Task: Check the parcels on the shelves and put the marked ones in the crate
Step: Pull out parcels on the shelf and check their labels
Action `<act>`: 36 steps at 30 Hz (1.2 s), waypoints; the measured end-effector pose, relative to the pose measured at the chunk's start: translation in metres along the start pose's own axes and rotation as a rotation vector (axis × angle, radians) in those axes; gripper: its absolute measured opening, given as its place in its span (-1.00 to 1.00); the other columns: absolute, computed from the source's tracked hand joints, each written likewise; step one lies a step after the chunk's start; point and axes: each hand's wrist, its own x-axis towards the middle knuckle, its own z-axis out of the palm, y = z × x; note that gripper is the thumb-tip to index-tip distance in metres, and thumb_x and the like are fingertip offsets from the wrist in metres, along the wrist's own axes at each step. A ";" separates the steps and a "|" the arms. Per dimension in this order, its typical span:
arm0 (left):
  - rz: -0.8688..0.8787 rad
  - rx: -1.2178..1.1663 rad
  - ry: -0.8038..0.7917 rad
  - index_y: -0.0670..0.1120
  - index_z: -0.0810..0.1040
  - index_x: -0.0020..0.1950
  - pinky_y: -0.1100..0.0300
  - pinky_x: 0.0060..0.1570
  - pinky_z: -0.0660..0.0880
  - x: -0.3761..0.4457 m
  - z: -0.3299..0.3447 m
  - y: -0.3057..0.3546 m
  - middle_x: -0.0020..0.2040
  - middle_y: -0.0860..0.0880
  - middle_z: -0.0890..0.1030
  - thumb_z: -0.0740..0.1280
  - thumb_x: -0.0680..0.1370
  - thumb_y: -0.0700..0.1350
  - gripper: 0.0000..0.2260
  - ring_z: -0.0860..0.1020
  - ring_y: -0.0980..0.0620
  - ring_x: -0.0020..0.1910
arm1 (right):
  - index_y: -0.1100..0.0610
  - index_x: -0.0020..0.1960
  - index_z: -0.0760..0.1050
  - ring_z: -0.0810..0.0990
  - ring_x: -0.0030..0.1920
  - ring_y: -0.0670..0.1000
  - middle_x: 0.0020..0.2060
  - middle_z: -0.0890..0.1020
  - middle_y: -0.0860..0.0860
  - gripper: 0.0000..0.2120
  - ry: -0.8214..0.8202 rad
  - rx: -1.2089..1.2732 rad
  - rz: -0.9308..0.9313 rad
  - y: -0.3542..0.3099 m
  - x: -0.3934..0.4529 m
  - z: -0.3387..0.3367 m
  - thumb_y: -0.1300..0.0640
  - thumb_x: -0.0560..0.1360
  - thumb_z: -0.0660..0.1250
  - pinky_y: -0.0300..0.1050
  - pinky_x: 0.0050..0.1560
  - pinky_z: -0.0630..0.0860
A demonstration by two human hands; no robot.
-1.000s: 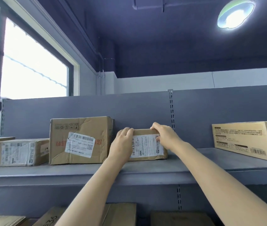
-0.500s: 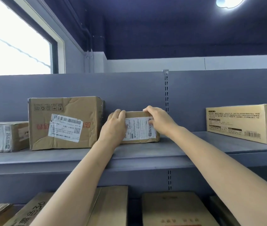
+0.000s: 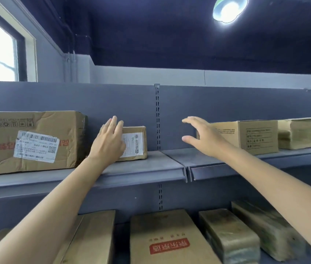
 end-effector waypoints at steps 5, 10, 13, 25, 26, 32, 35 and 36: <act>0.042 -0.177 -0.009 -0.32 0.19 0.44 0.05 0.45 0.04 0.016 0.004 0.064 0.47 -0.32 0.17 0.22 0.53 -0.26 -0.50 0.11 -0.22 0.48 | 0.13 0.34 0.33 0.35 0.33 0.03 0.34 0.40 0.04 -0.51 0.140 -0.065 0.196 0.055 -0.032 -0.046 0.15 0.46 0.37 -0.22 0.24 0.23; 0.068 -0.336 -0.080 -0.25 0.20 0.45 0.06 0.40 0.13 0.035 0.017 0.140 0.46 -0.23 0.24 0.20 0.54 -0.21 -0.51 0.19 -0.17 0.45 | 0.14 0.36 0.30 0.38 0.33 0.10 0.34 0.41 0.08 -0.49 0.301 0.018 0.469 0.122 -0.053 -0.073 0.10 0.47 0.37 -0.04 0.24 0.37; 0.063 -0.484 -0.133 -0.19 0.16 0.48 0.08 0.33 0.22 0.051 0.024 0.190 0.45 -0.16 0.29 0.21 0.56 -0.15 -0.49 0.28 -0.13 0.41 | 0.17 0.34 0.29 0.41 0.28 0.10 0.31 0.42 0.10 -0.51 0.445 0.114 0.615 0.165 -0.055 -0.085 0.07 0.48 0.34 -0.03 0.20 0.39; -0.292 -0.977 -0.449 -0.21 0.24 0.34 0.16 -0.04 0.35 0.079 0.063 0.296 0.21 -0.10 0.44 0.17 0.57 -0.08 -0.62 0.39 -0.02 0.04 | 0.14 0.39 0.25 0.43 0.28 0.08 0.31 0.44 0.02 -0.40 0.144 0.249 0.656 0.218 -0.037 -0.090 -0.11 0.47 0.31 0.04 0.26 0.42; -0.334 -1.019 -0.426 -0.21 0.25 0.34 0.16 -0.02 0.35 0.079 0.063 0.291 0.19 -0.09 0.45 0.19 0.56 -0.08 -0.61 0.40 -0.01 0.04 | 0.15 0.36 0.28 0.45 0.25 0.07 0.28 0.46 0.03 -0.43 0.148 0.221 0.620 0.211 -0.037 -0.090 -0.10 0.47 0.31 -0.01 0.21 0.44; -0.428 -1.049 -0.300 -0.14 0.33 0.30 0.03 0.15 0.44 0.069 0.048 0.227 0.17 -0.07 0.49 0.22 0.54 -0.10 -0.66 0.47 -0.05 0.11 | 0.14 0.13 0.38 0.54 0.11 0.06 0.12 0.56 0.02 -0.69 0.080 0.149 0.471 0.148 -0.041 -0.085 -0.01 0.48 0.32 0.02 0.06 0.57; -0.450 -1.073 -0.281 -0.14 0.37 0.27 -0.03 0.18 0.46 0.058 0.037 0.203 0.17 -0.09 0.52 0.23 0.53 -0.11 -0.67 0.50 -0.09 0.13 | 0.13 0.02 0.35 0.56 0.09 0.08 0.08 0.57 0.05 -0.73 0.078 0.136 0.447 0.116 -0.040 -0.078 0.02 0.47 0.35 0.06 0.03 0.58; -0.456 -1.084 -0.273 -0.14 0.37 0.27 -0.03 0.16 0.46 0.055 0.035 0.196 0.17 -0.09 0.52 0.23 0.53 -0.11 -0.68 0.50 -0.09 0.13 | 0.12 0.00 0.35 0.57 0.08 0.09 0.06 0.58 0.05 -0.74 0.083 0.136 0.446 0.108 -0.040 -0.076 0.02 0.46 0.36 0.07 0.02 0.59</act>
